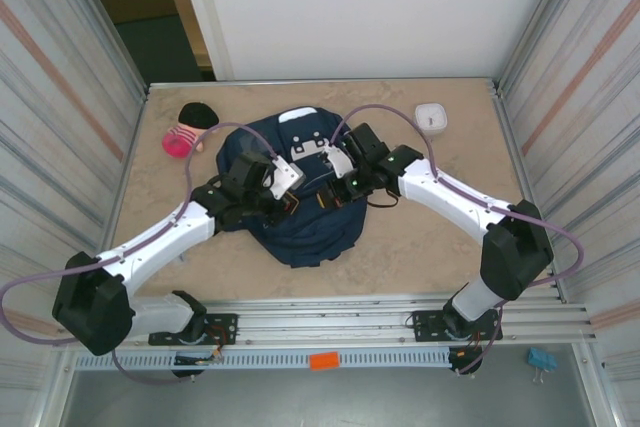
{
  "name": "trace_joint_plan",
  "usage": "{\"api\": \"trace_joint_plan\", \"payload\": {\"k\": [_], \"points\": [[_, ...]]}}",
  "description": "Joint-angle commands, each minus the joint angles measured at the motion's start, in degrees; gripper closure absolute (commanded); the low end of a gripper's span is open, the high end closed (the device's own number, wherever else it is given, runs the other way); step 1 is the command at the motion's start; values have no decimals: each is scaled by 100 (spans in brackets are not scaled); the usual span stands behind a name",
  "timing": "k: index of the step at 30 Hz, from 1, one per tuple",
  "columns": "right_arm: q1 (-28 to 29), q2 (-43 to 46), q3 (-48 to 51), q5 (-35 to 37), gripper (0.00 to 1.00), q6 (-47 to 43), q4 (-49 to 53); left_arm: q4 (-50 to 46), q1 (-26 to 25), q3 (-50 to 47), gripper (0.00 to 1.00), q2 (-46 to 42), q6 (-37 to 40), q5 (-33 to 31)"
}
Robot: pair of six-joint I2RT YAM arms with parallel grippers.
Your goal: Pack the student bag
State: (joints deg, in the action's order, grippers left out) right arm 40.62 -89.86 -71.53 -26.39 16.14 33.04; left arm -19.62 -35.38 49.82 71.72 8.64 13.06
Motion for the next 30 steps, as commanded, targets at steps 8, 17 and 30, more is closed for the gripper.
{"api": "trace_joint_plan", "payload": {"k": [8,17,30], "points": [[609,42,328,-715,94,1226,-1442,1132,-26,212,100,-49,77,15],[-331,1149,1292,-359,54,2347,-1745,1301,332,-187,100,-425,753,627],[-687,1183,2105,-326,49,4655,-3695,1480,638,-588,100,-732,1700,1754]]}}
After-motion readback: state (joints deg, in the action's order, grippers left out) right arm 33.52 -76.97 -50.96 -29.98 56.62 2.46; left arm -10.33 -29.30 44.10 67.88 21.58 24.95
